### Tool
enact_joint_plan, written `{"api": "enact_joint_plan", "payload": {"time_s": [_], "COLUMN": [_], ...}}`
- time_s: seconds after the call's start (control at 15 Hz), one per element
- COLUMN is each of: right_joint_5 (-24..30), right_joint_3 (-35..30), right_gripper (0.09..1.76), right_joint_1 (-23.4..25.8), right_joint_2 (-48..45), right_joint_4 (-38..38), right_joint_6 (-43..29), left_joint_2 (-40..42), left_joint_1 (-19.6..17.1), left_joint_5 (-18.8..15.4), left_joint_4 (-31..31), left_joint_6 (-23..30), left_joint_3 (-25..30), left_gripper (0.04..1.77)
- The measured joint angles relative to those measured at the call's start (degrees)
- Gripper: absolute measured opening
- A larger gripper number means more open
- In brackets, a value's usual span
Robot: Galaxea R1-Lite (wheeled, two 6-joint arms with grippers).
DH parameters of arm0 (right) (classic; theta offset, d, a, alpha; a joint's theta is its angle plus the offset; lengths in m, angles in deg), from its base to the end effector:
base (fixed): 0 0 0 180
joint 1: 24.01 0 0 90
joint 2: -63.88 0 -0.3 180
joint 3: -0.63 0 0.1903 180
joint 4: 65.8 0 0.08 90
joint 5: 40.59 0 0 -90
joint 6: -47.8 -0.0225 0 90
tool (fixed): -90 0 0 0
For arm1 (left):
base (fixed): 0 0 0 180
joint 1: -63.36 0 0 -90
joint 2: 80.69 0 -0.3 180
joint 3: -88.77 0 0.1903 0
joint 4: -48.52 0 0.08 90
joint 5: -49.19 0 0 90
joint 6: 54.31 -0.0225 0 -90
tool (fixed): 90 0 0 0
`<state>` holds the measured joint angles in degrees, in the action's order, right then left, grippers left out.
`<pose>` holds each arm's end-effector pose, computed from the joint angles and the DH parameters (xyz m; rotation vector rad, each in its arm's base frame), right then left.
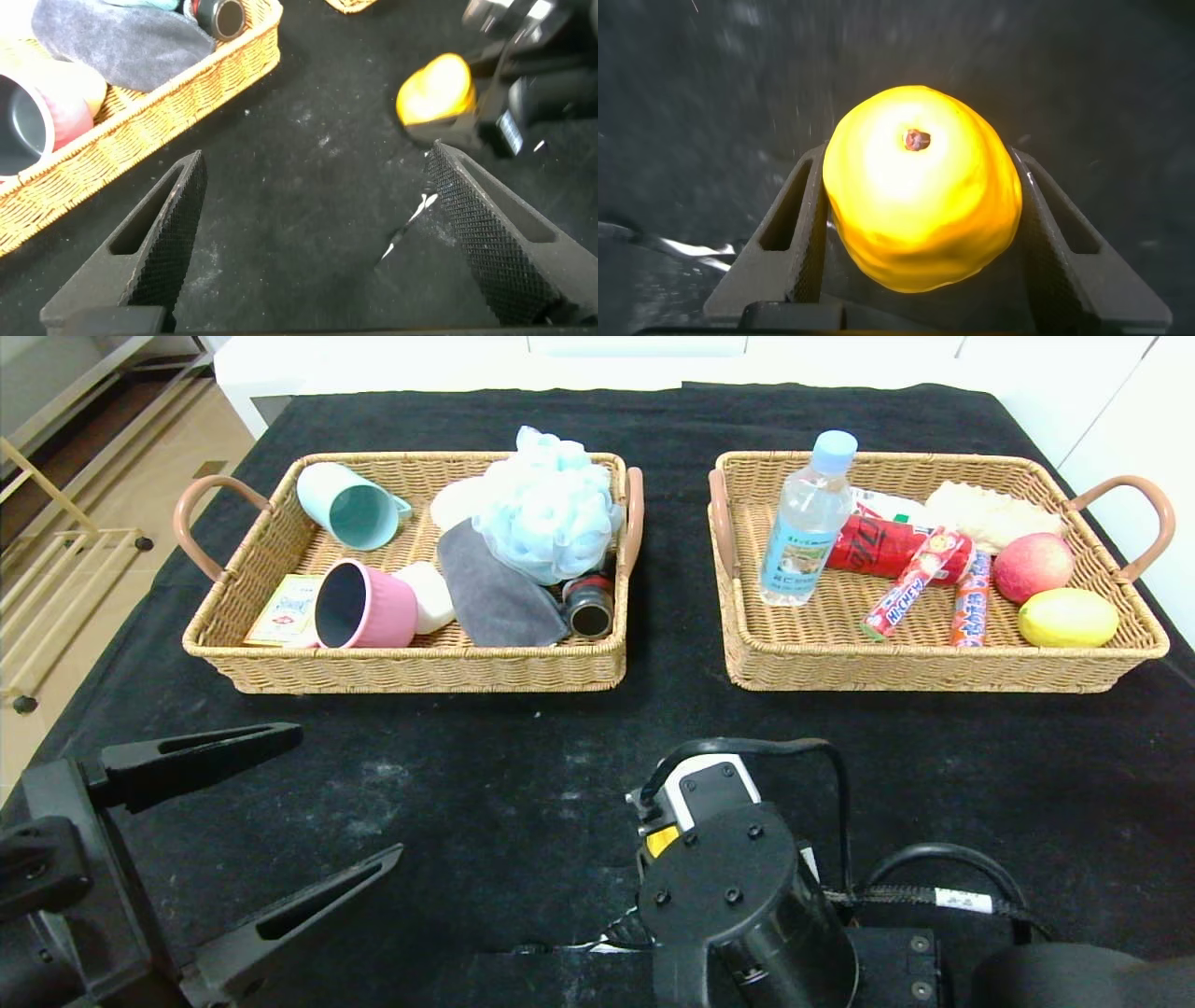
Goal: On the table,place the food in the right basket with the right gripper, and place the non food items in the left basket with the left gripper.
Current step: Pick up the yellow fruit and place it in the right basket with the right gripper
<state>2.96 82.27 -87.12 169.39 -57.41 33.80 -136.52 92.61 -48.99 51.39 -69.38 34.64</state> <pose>0.1661 0.2914 0.1611 -0.2210 0.3554 0.2395 0.1063 -0.0632 0.2344 0.2683 -0.0065 -0.6598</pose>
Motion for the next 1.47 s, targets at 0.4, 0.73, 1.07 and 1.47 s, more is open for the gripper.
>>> {"api": "enact_joint_plan", "payload": {"time_s": [0.4,0.73,1.07,1.47], "right_joint_5": [-0.16,3.01,11.67,17.87], "right_joint_3": [-0.17,-2.73,-4.39,-4.47], "right_gripper": [1.20,1.20,1.20,1.20], "right_joint_1": [-0.04,2.83,12.20,22.37], "right_joint_2": [-7.39,-14.14,-21.55,-27.92], "right_joint_4": [0.24,-0.01,0.27,0.85], "right_joint_6": [4.68,13.51,20.74,26.33], "left_joint_2": [-0.11,-0.20,-0.21,0.16], "left_joint_1": [0.02,-0.04,-0.01,-0.09], "left_joint_5": [0.02,0.05,0.09,0.13], "left_joint_4": [0.06,-0.18,-0.22,-0.20], "left_joint_6": [-0.02,0.02,-0.26,-0.78], "left_joint_3": [0.05,0.17,0.22,0.15], "left_gripper": [1.72,1.72,1.72,1.72]}}
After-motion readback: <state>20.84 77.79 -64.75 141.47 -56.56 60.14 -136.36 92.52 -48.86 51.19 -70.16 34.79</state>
